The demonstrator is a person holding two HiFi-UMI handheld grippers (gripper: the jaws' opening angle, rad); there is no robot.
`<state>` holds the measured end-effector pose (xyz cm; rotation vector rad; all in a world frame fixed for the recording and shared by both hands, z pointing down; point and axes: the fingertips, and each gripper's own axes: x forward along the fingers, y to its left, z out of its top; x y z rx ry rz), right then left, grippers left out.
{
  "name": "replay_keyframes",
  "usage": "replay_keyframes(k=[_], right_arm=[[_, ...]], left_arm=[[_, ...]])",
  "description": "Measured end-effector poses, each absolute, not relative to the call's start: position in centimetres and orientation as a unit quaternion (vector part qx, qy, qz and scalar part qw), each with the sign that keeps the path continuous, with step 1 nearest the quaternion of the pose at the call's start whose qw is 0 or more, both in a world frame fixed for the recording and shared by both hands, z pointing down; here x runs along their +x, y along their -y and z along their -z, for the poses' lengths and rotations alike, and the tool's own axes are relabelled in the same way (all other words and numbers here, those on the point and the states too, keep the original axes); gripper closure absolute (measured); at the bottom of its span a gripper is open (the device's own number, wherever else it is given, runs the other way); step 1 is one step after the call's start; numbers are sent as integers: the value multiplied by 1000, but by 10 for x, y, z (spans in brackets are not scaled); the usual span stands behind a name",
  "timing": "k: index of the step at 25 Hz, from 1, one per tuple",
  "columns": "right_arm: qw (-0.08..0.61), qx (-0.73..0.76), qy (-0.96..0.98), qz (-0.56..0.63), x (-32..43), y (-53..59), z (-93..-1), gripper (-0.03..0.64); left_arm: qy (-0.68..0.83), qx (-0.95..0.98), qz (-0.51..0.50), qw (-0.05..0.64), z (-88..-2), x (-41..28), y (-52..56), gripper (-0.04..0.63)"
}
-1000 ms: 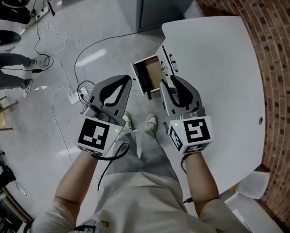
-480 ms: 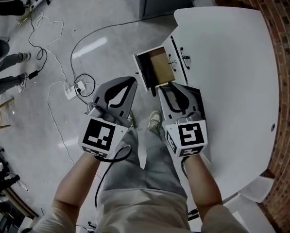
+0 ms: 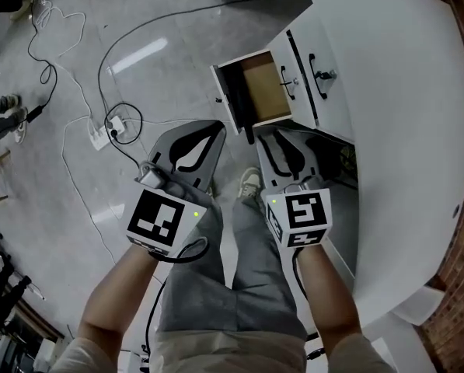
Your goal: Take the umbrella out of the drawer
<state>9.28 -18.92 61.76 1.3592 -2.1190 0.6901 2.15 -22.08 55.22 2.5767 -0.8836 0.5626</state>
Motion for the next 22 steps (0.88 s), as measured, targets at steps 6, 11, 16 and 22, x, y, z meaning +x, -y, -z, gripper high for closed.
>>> replay_keyframes(k=[6, 11, 16, 22], right_arm=[[260, 501, 779, -272, 90, 187, -696, 502], [275, 492, 776, -283, 90, 178, -755, 502], [302, 476, 776, -280, 91, 163, -811, 502], [312, 478, 766, -296, 98, 150, -881, 502]], left_arm=[[300, 909, -212, 198, -628, 22, 206, 588], [296, 904, -228, 208, -689, 21, 196, 588], [305, 897, -226, 226, -740, 22, 192, 588], [306, 896, -226, 230, -800, 29, 192, 588]])
